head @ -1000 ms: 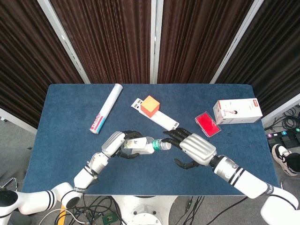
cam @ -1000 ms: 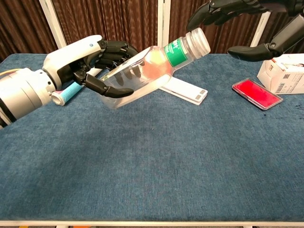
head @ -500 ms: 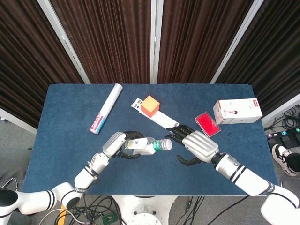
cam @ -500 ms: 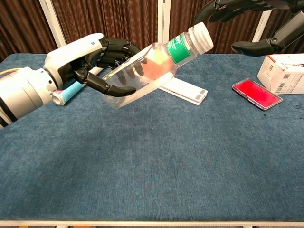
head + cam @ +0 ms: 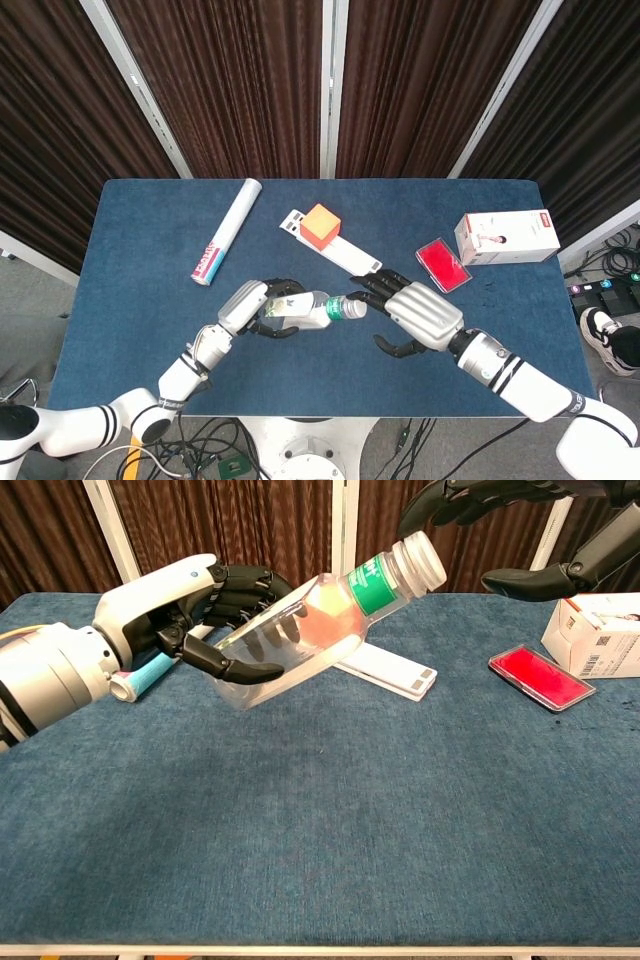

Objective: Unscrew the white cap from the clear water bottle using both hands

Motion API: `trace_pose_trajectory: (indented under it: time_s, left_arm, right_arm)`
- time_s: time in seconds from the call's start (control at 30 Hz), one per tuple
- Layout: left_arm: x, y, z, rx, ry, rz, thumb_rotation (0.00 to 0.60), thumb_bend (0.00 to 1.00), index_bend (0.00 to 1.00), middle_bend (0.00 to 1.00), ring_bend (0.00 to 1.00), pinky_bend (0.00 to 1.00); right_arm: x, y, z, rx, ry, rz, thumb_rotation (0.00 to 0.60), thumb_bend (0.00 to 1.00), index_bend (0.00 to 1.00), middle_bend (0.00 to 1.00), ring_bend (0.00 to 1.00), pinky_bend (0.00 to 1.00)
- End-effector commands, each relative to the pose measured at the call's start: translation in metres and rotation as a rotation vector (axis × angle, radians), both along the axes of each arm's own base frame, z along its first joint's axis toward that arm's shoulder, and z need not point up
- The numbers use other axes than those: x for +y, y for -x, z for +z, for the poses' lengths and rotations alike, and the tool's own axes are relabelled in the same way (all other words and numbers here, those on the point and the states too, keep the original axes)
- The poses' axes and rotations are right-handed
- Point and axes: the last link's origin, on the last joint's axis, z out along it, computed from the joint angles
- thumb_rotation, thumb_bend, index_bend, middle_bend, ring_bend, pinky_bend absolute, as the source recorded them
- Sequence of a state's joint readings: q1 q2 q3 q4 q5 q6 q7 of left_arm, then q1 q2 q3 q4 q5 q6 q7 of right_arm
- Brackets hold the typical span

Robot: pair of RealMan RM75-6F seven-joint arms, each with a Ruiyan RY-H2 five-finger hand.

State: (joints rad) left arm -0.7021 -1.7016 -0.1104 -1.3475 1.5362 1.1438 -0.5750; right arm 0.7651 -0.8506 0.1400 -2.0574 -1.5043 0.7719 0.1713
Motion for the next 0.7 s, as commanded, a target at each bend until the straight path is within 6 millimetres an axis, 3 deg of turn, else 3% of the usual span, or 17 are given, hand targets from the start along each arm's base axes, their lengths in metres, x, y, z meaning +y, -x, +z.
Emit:
trace_pose_trajectory:
  time_s: [0.03,0.33,0.53,0.7]
  left_arm:
    - [0.0,0.0,0.0,0.002,-0.001,-0.001,0.6,0.48,0.45,0.45,0.38,0.43]
    - [0.0,0.0,0.0,-0.013,0.013,0.01,0.6,0.48,0.45,0.45,0.38,0.43]
    - [0.001,-0.001,0.002,-0.06,0.061,0.046,0.6,0.48,0.45,0.45,0.38,0.43]
    - [0.0,-0.002,0.003,-0.072,0.066,0.054,0.6,0.48,0.45,0.45,0.38,0.43]
  right_arm:
    - [-0.001,0.0,0.001,-0.007,0.007,-0.001,0.481,0.43,0.14,0.0,0.0,0.0]
    - [-0.007,0.001,0.008,-0.053,0.069,0.001,0.482,0.42,0.14,0.0,0.0,0.0]
    - [-0.01,-0.003,0.007,-0.093,0.15,0.05,0.597,0.32,0.18,0.0,0.0,0.0]
    - [-0.013,-0.006,0.001,-0.092,0.174,0.065,0.6,0.26,0.22,0.0,0.0,0.0]
